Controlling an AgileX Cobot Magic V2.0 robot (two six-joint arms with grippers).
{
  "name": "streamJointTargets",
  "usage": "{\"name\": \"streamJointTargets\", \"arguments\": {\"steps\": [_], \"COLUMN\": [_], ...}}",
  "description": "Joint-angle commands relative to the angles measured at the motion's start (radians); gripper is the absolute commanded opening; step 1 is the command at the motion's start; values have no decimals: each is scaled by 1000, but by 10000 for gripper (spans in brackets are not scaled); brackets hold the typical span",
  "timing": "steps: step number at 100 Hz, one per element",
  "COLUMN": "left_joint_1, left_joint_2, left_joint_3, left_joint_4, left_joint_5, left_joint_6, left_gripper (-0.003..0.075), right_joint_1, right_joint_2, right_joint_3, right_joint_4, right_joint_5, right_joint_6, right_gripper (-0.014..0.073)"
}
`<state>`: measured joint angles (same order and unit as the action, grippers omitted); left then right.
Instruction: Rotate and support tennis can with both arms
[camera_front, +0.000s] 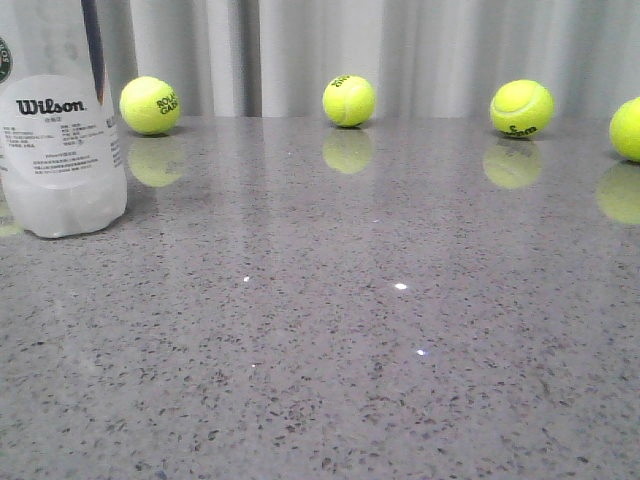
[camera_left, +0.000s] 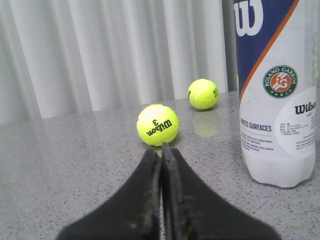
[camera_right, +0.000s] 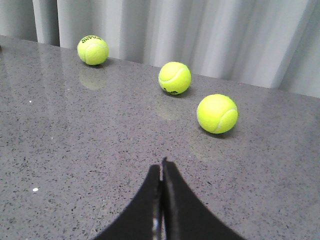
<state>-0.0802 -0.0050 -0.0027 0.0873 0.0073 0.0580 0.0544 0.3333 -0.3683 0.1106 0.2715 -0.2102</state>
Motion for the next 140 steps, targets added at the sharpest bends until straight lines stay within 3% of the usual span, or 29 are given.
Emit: {"name": "streamJointTargets", "arguments": {"steps": [1, 49, 78, 99, 140], "left_joint_1": [2, 2, 2, 2, 2], "left_joint_2": [-37, -37, -37, -37, -37], "left_joint_3": [46, 46, 46, 46, 46], "left_joint_4": [2, 2, 2, 2, 2], "left_joint_5": [-84, -84, -84, -84, -84], "left_joint_6": [-15, -15, -15, -15, -15], "left_gripper": [-21, -21, -21, -21, -21], "right_joint_1": [-7, -7, -7, -9, -12], "right_joint_2": [5, -9, -205, -365, -358], "right_joint_3": [-23, -1, 189, 300, 394], "right_joint_4": [1, -42, -111, -123, -150], "right_joint_5": [-78, -105, -272, -277, -378], "right_joint_6": [-2, 20, 161, 184, 271], "right_gripper": [-67, -67, -67, -67, -67]}}
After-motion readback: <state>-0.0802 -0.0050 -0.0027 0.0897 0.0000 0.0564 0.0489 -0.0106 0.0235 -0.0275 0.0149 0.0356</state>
